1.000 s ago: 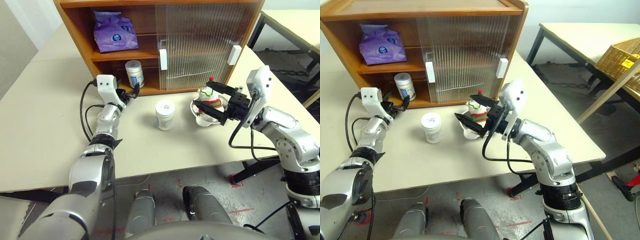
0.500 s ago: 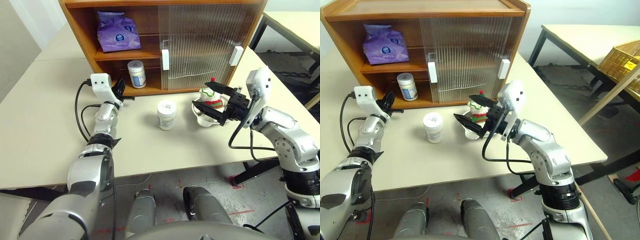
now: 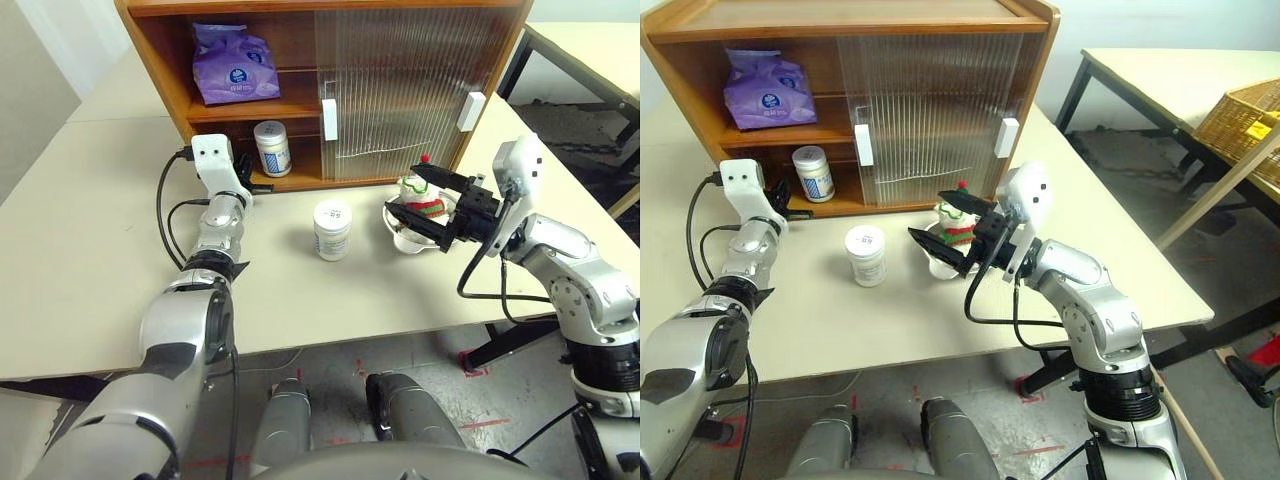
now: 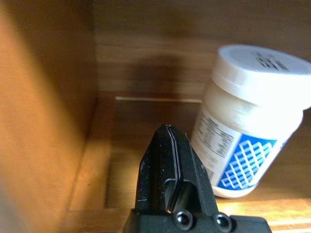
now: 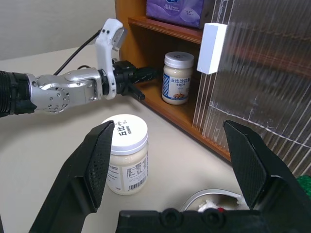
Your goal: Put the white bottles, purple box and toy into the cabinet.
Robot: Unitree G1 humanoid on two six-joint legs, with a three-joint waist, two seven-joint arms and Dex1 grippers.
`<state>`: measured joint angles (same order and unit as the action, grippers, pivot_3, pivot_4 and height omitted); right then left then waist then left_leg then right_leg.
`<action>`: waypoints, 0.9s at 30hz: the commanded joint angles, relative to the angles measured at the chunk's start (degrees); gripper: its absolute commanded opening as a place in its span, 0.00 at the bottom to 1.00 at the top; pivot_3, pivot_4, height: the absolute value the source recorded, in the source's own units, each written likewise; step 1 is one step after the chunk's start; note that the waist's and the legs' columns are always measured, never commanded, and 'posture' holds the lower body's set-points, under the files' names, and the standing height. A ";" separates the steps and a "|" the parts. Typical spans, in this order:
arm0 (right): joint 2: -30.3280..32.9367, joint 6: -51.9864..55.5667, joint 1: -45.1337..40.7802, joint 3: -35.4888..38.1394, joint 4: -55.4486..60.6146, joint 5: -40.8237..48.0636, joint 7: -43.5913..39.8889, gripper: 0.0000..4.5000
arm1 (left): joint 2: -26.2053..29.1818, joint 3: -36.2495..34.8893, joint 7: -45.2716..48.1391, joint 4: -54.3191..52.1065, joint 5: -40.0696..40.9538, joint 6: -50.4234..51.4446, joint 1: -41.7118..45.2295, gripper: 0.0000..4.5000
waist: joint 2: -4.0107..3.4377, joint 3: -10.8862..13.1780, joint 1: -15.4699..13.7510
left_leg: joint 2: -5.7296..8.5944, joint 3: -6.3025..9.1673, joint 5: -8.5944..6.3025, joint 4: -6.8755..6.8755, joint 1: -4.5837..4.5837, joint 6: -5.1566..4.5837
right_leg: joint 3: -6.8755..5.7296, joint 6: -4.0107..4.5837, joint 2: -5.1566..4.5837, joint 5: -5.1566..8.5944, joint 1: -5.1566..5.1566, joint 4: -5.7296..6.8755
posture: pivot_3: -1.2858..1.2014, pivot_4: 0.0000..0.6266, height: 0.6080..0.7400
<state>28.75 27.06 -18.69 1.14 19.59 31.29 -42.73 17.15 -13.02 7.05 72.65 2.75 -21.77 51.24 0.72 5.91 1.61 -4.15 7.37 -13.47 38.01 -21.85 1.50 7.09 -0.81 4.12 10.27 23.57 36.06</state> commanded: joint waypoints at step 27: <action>2.10 2.47 3.44 2.97 5.48 0.99 3.88 1.00 | -4.38 1.70 2.25 3.34 -3.30 3.95 5.07 0.01 | 0.00 0.00 2.17 | 0.00 -0.02 -0.13 -0.01 -0.09 -0.21 | 0.01 -0.01 -0.01 0.00 -0.02 -0.37 | 0.44 0.12 1.00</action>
<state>30.39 28.75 -15.77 3.44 24.33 31.67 -39.07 13.10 -11.88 8.85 74.70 0.09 -18.65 55.77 0.72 5.91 3.77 -4.15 7.35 -13.61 37.99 -21.96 1.27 7.11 -0.82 4.11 10.27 23.55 35.66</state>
